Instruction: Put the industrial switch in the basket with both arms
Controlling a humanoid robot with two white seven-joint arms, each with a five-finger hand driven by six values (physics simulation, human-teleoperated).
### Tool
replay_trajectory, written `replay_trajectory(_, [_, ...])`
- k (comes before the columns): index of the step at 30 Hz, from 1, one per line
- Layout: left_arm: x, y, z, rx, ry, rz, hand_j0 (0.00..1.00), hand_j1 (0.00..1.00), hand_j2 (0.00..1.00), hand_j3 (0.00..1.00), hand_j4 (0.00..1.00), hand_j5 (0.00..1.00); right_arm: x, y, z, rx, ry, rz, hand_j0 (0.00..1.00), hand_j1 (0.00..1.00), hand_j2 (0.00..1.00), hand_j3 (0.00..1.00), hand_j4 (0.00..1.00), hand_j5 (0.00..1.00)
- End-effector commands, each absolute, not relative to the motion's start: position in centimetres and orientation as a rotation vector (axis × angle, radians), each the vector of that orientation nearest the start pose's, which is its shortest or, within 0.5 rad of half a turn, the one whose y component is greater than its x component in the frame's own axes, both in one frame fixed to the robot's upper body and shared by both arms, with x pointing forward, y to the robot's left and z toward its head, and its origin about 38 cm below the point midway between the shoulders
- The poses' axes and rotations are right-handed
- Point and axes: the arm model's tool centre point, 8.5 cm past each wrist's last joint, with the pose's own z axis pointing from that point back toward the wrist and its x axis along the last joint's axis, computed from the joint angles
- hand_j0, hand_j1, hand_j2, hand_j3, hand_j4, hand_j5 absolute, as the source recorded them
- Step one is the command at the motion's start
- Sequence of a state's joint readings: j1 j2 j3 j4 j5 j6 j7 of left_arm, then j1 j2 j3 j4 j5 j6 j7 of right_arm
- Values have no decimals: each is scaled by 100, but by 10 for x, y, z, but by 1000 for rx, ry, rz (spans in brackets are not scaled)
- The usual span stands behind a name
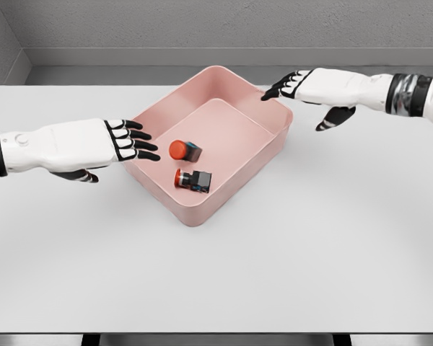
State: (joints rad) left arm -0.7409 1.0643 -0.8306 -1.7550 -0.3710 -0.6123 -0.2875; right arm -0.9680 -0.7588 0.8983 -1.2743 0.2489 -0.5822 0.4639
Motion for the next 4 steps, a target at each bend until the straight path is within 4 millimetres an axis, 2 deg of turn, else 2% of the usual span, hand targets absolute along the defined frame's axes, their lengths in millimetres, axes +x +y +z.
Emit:
replay_trajectory(1, [377,277,266,-508,1962,2786,100,100,100,100,100,100,485,-295,274,-434,-1497,2020,100,100,100,100,100,100])
replay_trajectory(4, [377,277,266,-508,1962,2786,100,100,100,100,100,100,482,-310,272,-453,-1479,1994,100,100,100,100,100,100])
